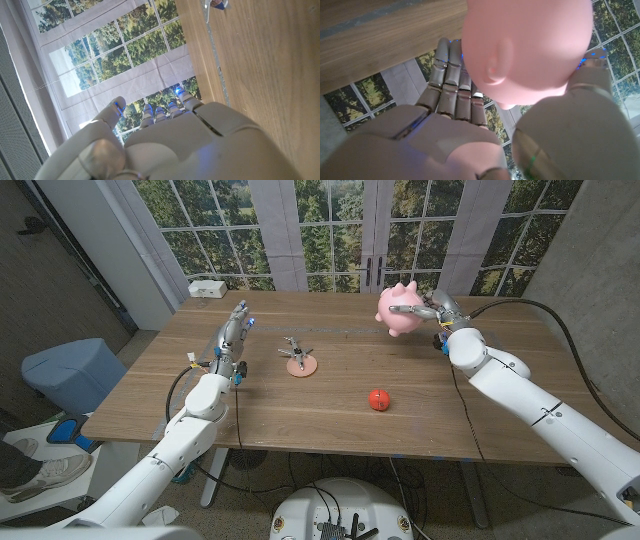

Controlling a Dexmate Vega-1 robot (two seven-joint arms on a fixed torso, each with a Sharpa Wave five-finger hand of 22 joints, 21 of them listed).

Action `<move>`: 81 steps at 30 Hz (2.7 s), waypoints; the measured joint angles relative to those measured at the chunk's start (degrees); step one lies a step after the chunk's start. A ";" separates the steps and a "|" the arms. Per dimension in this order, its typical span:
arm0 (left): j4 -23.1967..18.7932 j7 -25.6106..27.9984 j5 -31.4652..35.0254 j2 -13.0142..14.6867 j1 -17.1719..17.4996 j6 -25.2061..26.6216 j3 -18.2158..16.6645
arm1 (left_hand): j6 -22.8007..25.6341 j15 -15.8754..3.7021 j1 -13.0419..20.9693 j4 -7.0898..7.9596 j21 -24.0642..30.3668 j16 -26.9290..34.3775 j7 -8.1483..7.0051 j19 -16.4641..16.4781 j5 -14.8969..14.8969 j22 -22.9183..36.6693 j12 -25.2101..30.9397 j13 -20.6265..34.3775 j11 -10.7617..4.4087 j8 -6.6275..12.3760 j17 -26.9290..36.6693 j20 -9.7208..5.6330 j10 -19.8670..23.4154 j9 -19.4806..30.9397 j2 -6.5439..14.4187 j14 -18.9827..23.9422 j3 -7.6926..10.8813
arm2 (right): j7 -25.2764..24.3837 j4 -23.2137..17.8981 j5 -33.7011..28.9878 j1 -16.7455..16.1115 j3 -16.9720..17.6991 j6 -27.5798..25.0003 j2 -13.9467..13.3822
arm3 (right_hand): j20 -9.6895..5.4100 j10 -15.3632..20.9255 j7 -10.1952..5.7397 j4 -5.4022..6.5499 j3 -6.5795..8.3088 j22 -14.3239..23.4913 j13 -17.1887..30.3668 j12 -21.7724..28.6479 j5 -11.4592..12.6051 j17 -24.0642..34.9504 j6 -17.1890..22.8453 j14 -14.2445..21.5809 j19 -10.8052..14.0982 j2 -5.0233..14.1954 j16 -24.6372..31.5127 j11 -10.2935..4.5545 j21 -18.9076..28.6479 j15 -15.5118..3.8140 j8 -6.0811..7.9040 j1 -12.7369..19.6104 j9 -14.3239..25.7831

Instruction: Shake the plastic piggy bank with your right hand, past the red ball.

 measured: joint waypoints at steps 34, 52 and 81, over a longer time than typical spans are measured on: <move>0.15 0.21 0.10 0.03 0.25 -0.45 -0.40 | 0.00 0.00 0.00 0.01 0.00 0.00 0.00 0.00 0.00 0.00 0.00 0.00 0.00 0.00 0.00 0.00 0.00 0.00 0.00 0.00 0.01 | -30.40 10.46 -8.65 -3.52 1.58 16.99 12.25 | 0.00 0.00 0.09 0.00 0.00 -0.01 0.23 -0.65 0.27 2.50 0.50 0.00 0.00 0.00 -0.68 0.00 0.29 -0.01 -0.50 0.00 0.01; 0.70 0.38 0.37 -0.21 -0.42 -0.58 -0.33 | 0.00 0.00 0.00 0.01 0.00 0.00 0.00 0.00 0.00 0.00 0.00 0.00 0.00 0.00 0.00 0.00 0.00 0.00 0.00 0.00 0.01 | -36.03 14.71 -9.99 -3.73 3.19 21.81 16.62 | 0.19 0.21 0.18 0.00 0.00 0.00 0.60 -1.06 0.10 3.36 0.59 0.00 -0.20 0.00 -0.65 0.19 0.40 -0.01 -0.57 0.00 0.01; -0.06 0.84 0.52 -0.17 0.01 -0.15 -0.22 | 0.00 0.00 0.00 0.01 0.00 0.00 0.00 0.00 0.00 0.00 0.00 0.00 0.00 0.00 0.00 0.00 0.00 0.00 0.00 0.00 0.01 | -3.27 1.86 -1.91 -0.47 0.49 3.96 1.81 | 0.19 0.60 0.28 0.00 0.00 0.00 0.59 -1.55 0.28 4.88 0.71 0.00 -0.20 0.00 -0.95 -0.19 0.39 -0.01 -0.88 0.00 0.03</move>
